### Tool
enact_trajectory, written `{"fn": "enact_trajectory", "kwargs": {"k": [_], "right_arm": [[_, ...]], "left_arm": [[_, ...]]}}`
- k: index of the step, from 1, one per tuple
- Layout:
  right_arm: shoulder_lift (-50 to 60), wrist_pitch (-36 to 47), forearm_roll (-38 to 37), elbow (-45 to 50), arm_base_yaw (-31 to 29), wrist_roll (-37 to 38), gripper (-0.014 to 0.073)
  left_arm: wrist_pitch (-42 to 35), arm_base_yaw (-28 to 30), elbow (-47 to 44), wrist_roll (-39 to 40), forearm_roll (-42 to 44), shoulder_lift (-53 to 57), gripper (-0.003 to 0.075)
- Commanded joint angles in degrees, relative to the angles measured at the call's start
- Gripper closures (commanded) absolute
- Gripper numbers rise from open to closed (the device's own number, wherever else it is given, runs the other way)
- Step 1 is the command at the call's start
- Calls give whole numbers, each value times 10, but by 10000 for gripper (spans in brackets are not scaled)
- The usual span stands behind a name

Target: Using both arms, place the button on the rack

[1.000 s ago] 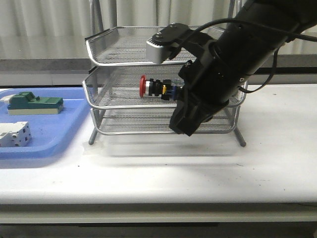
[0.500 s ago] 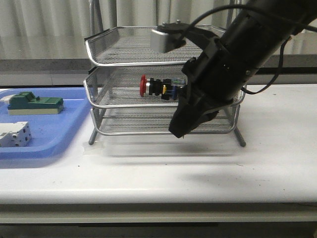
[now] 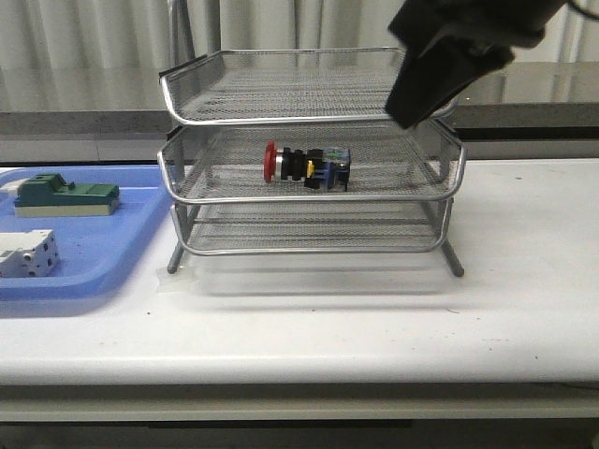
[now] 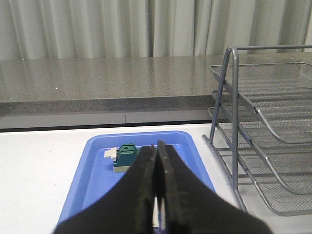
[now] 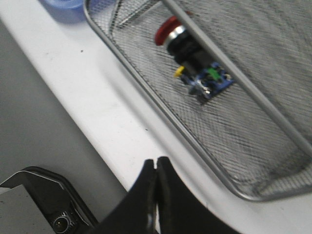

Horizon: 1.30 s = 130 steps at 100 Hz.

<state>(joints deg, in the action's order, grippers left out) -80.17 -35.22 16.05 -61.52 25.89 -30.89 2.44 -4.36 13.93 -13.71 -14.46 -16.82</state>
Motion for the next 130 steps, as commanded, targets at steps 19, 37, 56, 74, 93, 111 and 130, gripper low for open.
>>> {"fn": "enact_trajectory", "kwargs": {"k": [19,37,56,74,93,111,130], "right_arm": [[139,-14,-203,21,-3,234,654],[236,-19,-293,89,-3,340,654],[340,-21,-322,154,-3,403,654],[429,-30,-322,205,-3,410,654],[492,-40,-322,224,-3,411,654],[508,-44,-322,224,-3,411,654],[508,-44,-322,225,-3,411,654]], "left_arm": [[-45,-1,15,6,-5,-3,740],[-45,-1,15,6,-5,-3,740],[-45,-1,15,6,-5,-3,740],[-45,-1,15,6,-5,-3,740],[-45,-1,15,6,-5,-3,740],[-45,-1,15,6,-5,-3,740],[-45,-1,15,6,-5,-3,740]]}}
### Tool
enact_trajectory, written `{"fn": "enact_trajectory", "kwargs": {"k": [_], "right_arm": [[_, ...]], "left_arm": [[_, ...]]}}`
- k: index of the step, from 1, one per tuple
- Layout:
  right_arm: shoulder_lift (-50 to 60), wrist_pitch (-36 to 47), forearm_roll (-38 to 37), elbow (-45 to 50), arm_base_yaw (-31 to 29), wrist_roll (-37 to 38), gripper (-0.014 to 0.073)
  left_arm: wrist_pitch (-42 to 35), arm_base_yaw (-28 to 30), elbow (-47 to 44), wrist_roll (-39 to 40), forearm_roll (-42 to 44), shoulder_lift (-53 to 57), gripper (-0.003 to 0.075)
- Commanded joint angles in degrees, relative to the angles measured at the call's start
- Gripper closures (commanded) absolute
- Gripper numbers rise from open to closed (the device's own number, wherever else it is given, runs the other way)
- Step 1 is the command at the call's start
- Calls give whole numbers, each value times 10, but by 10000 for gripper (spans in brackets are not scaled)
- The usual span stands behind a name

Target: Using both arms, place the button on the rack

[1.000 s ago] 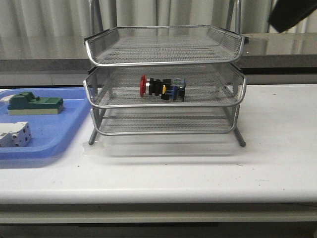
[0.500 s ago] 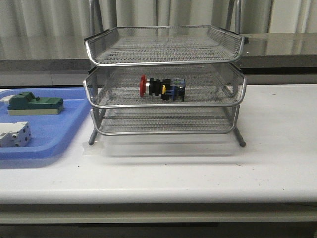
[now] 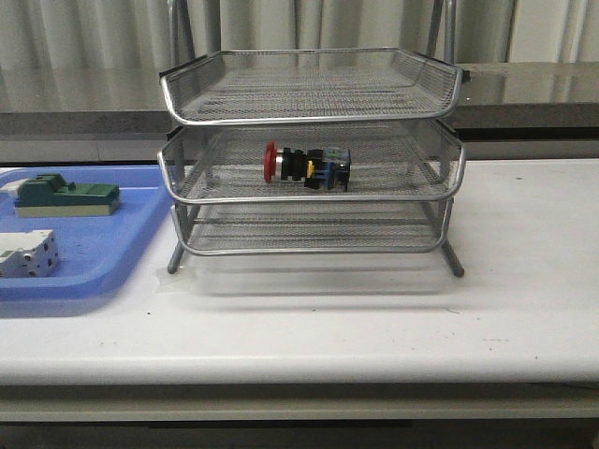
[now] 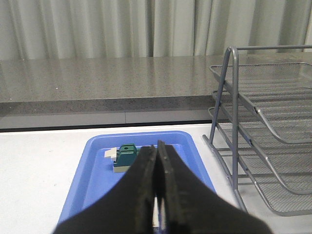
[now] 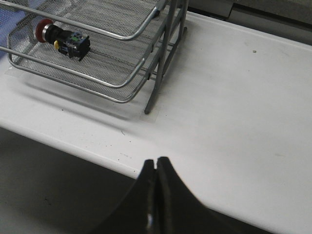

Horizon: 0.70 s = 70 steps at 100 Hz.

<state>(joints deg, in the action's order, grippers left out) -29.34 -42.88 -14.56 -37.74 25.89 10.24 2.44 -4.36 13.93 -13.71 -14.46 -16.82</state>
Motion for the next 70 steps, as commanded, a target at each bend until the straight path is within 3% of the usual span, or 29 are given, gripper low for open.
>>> {"fn": "enact_trajectory", "kwargs": {"k": [1,42,70], "right_arm": [[-1,33,-16,-13,-3,-1,654],[4,40,-22,-8,-3,-1,654],[100,152,-3,88,-58,-1,654]], "left_arm": [[-45,-1,15,6,-5,-3,740],[-45,-1,15,6,-5,-3,740],[-45,-1,15,6,-5,-3,740]]}}
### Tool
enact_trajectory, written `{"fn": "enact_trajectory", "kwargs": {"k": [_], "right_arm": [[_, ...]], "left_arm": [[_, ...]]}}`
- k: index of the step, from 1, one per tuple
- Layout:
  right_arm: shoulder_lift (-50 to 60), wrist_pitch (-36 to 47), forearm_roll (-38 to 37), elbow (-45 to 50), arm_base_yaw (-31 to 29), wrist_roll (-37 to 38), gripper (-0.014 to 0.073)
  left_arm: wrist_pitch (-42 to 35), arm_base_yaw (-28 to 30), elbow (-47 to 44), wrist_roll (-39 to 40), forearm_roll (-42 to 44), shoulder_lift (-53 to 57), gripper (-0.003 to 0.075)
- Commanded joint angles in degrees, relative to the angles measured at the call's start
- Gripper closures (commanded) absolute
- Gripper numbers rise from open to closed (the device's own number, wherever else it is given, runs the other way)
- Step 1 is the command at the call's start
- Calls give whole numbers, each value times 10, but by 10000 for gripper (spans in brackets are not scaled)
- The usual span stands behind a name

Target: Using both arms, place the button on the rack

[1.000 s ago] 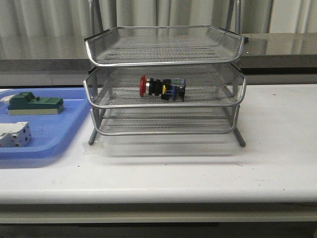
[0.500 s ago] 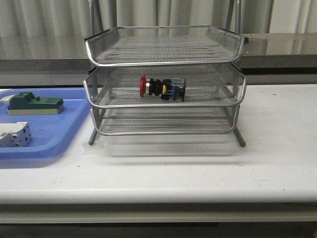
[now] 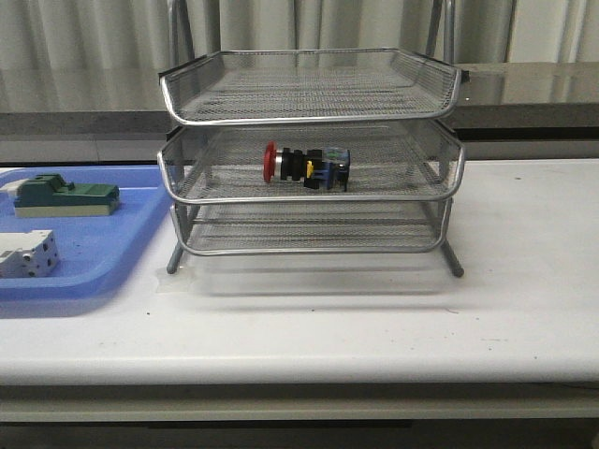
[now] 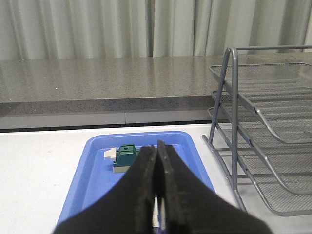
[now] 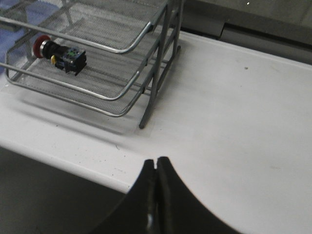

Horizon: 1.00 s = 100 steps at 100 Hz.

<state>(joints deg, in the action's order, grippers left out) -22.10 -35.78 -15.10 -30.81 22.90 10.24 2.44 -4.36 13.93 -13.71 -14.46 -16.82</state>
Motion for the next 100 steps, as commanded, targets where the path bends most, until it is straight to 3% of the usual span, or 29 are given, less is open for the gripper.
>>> {"fn": "enact_trajectory", "kwargs": {"k": [1,18,38,50,100], "right_arm": [[34,91,6,25,-33,-2,654],[108,159,58,105,-99,-14,654],[180,226,151,190,-168,-91,654],[207,251,166,226,-198,-93,654],[237,337,165,316,-212,-93,654]], "left_arm": [[-45,-1,15,6,-5,-3,740],[-45,-1,15,6,-5,-3,740],[-45,-1,15,6,-5,-3,740],[-45,-1,15,6,-5,-3,740],[-45,-1,15,6,-5,-3,740]]}}
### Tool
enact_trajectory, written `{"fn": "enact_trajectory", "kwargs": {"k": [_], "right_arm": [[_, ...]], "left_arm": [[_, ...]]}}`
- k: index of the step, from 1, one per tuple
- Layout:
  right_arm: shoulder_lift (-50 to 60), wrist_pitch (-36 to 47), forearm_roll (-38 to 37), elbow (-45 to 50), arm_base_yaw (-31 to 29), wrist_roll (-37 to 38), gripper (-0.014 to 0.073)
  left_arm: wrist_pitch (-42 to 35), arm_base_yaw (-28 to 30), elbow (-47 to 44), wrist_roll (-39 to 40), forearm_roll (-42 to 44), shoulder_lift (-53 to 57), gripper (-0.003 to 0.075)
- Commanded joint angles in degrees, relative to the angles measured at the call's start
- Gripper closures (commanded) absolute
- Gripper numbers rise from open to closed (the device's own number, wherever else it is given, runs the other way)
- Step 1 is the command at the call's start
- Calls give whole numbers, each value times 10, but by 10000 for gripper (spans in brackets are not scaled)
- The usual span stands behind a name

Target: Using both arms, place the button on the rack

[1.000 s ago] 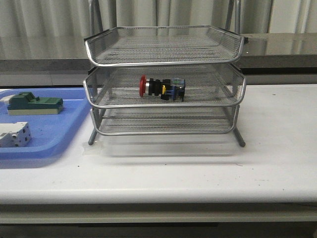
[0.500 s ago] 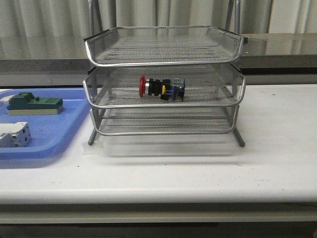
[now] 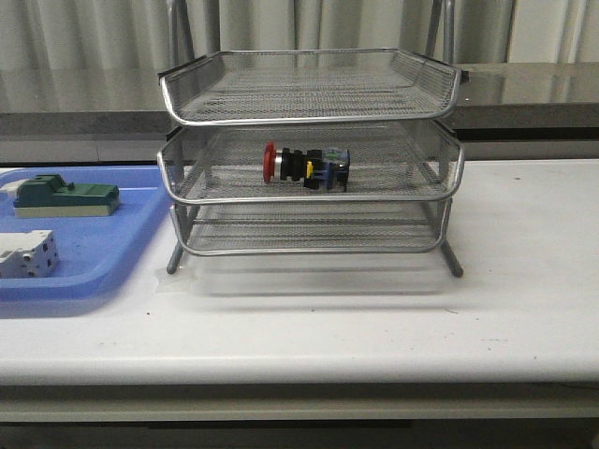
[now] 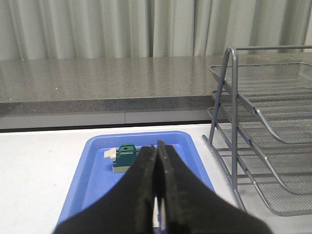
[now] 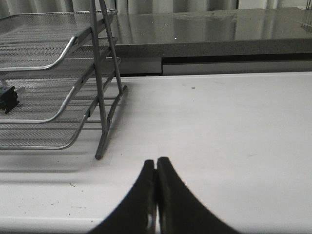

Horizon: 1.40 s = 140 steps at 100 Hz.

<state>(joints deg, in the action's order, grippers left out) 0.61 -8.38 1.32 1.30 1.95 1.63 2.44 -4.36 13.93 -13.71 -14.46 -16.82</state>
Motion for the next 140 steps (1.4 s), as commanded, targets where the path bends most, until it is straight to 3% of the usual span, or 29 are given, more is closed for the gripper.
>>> {"fn": "enact_trajectory", "kwargs": {"k": [1,140], "right_arm": [[10,61,0,-5,-2,-7,654],[10,63,-9,-5,-2,-7,654]], "left_arm": [[-45,-1,15,6,-5,-3,740],[-45,-1,15,6,-5,-3,740]]}}
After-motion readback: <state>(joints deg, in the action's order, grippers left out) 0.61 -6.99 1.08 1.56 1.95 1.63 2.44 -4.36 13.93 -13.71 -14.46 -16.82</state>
